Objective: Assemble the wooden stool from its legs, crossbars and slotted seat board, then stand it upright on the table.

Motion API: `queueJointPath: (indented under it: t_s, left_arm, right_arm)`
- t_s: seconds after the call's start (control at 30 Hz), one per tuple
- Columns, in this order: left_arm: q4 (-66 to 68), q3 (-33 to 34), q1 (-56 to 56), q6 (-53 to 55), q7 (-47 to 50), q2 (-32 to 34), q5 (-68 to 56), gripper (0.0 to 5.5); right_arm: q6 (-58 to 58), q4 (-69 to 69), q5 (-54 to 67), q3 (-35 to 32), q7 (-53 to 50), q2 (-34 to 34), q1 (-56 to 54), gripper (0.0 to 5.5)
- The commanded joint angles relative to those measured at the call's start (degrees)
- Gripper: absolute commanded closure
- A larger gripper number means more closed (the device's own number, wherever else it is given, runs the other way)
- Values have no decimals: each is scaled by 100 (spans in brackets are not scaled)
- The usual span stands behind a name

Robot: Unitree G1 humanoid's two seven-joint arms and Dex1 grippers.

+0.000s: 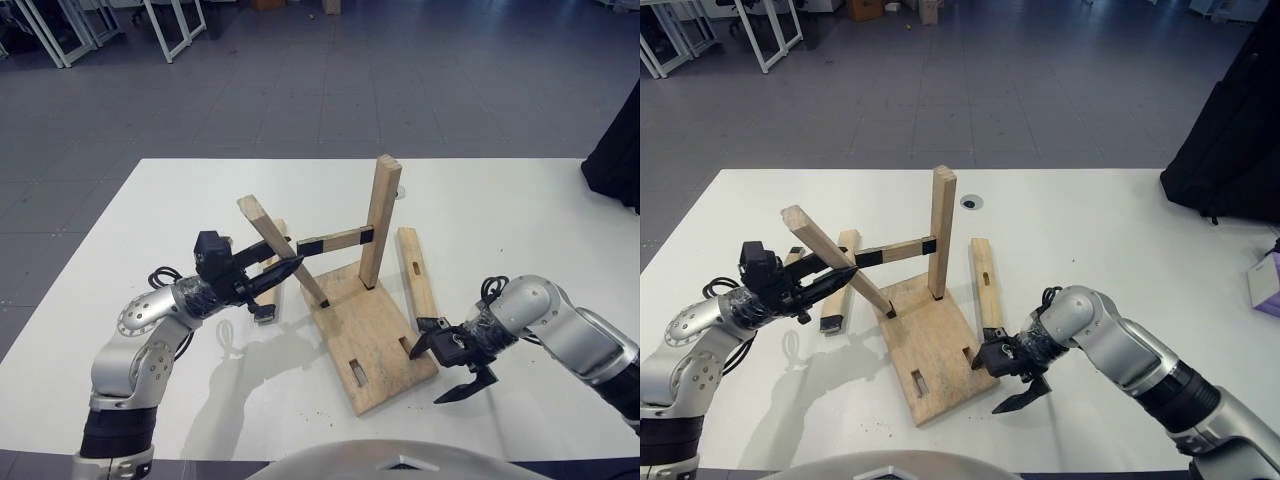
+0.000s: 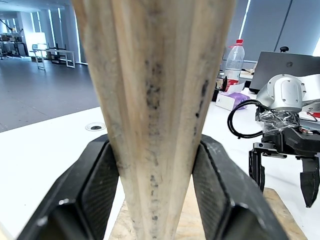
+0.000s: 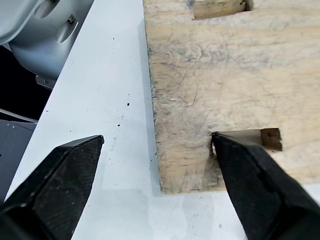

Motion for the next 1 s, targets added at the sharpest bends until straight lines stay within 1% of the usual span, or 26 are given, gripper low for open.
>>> queueJointPath:
  t_s: [0.03,0.1,0.2,0.27,0.4,0.5,0.77,0.87,1.0]
  left_arm:
    - [555,-193,-200,651,-531,409,-102,348]
    - [857,-277,-315,894,-906,564,-223,348]
    - [1281,-570,-590,899,-1037,574,60,348]
    - [1351,-734,-648,846,-980,528,222,348]
    - [1175,-986,-337,628,-732,490,592,348]
    - [1362,-1241,-200,498,-442,426,943,348]
    - [1370,-1299,-215,375,-398,466,894,348]
    - [1290,-1399,-106,419,-411,489,885,348]
    - [1177,-1490,-8,449,-338,532,872,348]
  right_arm:
    - [332,194,53,132,212,-4,113,151]
    - [554,151,281,67,295,87,17,151]
    - [607,189,268,56,304,139,-119,151]
    - [578,213,218,63,305,150,-149,151]
    - [570,146,197,56,217,161,-89,151]
    - [547,160,167,54,160,181,-53,151]
    - [471,226,70,50,39,285,-56,151]
    - [574,-1,447,-277,37,364,-27,151]
    - [983,-386,1062,-905,-13,347,-165,151]
